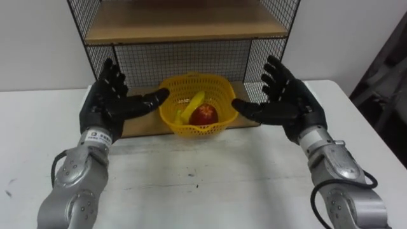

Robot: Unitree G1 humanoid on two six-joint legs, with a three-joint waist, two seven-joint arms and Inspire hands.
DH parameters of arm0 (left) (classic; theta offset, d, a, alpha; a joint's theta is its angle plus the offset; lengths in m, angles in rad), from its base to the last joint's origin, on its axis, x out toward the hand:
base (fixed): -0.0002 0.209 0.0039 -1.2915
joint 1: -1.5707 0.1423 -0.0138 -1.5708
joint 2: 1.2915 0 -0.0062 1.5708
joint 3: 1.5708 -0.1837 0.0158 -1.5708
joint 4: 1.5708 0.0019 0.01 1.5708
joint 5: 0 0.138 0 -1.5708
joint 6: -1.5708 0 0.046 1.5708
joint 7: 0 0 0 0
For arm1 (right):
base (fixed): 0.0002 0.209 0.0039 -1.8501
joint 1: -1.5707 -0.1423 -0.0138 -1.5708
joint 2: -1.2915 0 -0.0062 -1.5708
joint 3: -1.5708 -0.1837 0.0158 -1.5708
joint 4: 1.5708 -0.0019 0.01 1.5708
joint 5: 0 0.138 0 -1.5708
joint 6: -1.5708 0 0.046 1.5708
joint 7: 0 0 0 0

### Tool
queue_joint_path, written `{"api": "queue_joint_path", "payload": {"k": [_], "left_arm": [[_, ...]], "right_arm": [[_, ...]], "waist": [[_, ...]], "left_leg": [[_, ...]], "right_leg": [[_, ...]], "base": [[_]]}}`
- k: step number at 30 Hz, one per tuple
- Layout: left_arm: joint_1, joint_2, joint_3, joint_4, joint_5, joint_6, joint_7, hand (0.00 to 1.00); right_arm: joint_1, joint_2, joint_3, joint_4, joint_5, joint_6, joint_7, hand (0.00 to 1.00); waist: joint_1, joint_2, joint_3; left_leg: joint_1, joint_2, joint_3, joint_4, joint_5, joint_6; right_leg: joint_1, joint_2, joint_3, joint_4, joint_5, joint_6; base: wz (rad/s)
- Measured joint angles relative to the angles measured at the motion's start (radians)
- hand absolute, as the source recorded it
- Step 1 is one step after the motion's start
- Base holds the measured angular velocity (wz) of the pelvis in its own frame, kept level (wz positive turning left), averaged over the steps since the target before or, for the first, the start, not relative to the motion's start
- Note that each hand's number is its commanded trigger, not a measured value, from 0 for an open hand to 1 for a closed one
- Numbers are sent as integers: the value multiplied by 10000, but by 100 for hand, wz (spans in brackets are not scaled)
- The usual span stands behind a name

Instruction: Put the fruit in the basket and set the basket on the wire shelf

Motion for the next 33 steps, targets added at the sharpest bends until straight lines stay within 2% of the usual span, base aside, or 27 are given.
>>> {"api": "queue_joint_path", "payload": {"k": [3, 8, 10, 15, 20, 22, 28, 33], "left_arm": [[557, 79, 18, -626, -13, -82, -121, 0], [1302, 167, 32, -1195, -85, -292, -265, 0], [1681, 147, 43, -1479, -86, -468, -437, 0], [2208, 102, -72, -1713, -43, -848, -697, 0], [3036, 105, -89, -2174, -23, -985, -1026, 0], [3385, 98, -81, -2338, -25, -1114, -1171, 0], [3630, 60, 26, -2500, -111, -1152, -1301, 0], [3665, 73, 120, -2717, -110, -1267, -1300, 0]], "right_arm": [[401, -90, -25, -290, 91, -196, 75, 0], [1184, -265, -100, -606, 462, -226, 166, 0], [1671, -263, -322, -1108, 607, -318, 228, 0], [2064, -260, -476, -1473, 527, -823, 486, 0], [2753, -190, -616, -1689, 627, -949, 855, 0], [3383, -93, -671, -2213, 621, -952, 1048, 0], [4291, -26, -719, -2926, 504, -966, 1493, 0], [4402, -88, -856, -3132, 623, -990, 1182, 0]], "waist": [[31, -20, -9], [39, -58, -50], [156, -41, -60], [192, -15, -42], [234, -5, -56], [278, 34, -33], [302, 111, -39], [407, 148, -33]], "left_leg": [[16, 4, 3, 0, 0, 0], [1, 5, 0, 16, -9, -4], [-93, 6, 5, 11, -11, -9], [-156, 14, 9, 6, -11, -12], [-249, 12, 3, 9, -12, -13], [-308, 12, -2, 10, -11, -14], [-339, 12, 2, 6, -16, -22], [-390, 12, -5, 4, -19, -36]], "right_leg": [[0, 4, 0, -21, 6, 5], [-25, 6, 25, -11, 3, 7], [-152, 8, 23, 12, -1, 4], [-208, 16, 19, 5, 1, 1], [-306, 12, 19, 14, -32, 44], [-346, 17, 24, 4, -31, 45], [-386, 24, 49, 22, -39, 47], [-457, 92, 245, 29, 6, 0]], "base": [[0], [0], [-4], [0], [0], [0], [-1], [-3]]}}
